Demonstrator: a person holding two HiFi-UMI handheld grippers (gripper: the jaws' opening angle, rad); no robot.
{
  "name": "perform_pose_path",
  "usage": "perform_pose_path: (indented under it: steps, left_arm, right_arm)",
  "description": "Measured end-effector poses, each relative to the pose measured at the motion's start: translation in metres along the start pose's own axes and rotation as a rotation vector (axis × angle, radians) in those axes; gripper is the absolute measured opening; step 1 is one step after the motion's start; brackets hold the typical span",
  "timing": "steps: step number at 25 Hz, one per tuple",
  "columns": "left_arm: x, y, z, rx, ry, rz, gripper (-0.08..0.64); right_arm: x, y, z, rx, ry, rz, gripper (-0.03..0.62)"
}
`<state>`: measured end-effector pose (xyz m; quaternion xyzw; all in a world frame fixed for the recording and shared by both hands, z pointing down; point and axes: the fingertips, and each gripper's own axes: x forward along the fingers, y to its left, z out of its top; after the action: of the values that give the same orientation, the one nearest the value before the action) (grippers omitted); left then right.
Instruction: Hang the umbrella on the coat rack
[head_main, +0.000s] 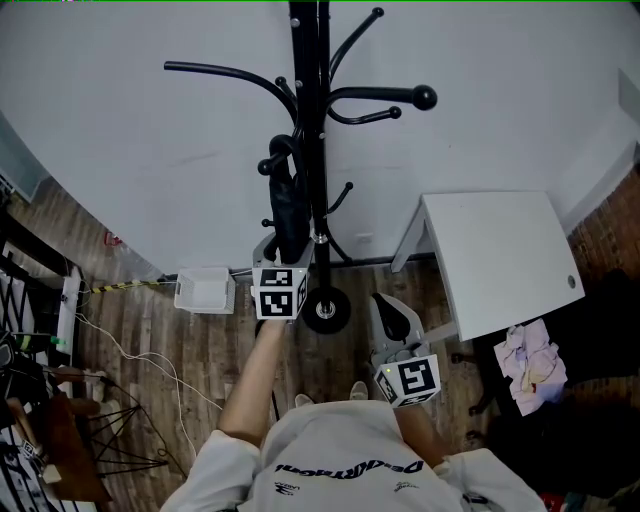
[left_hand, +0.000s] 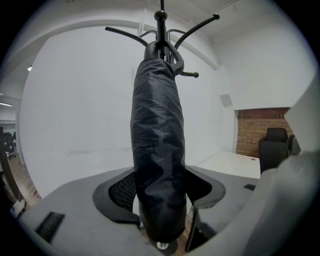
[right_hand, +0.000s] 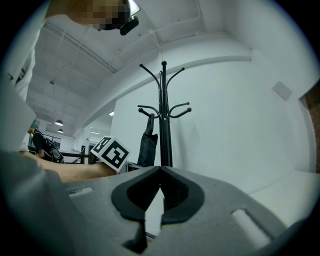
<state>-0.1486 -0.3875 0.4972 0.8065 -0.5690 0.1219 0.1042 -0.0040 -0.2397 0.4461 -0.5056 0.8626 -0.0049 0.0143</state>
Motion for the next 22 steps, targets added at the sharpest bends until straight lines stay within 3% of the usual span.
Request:
perform_pose_path:
  steps: [10,22]
  left_arm:
    - [0.007,-0.006,0.001,-0.031,-0.013,-0.06,0.275]
    - [-0.001,0.001,-0.015,-0.079,0.011,-0.055,0.29]
  right_arm:
    - [-0.006,0.001,0.003,-0.008,0.002,-0.006,-0.003]
    - [-0.013,0.003,0.003,-0.009,0.006,-0.01,-0.003]
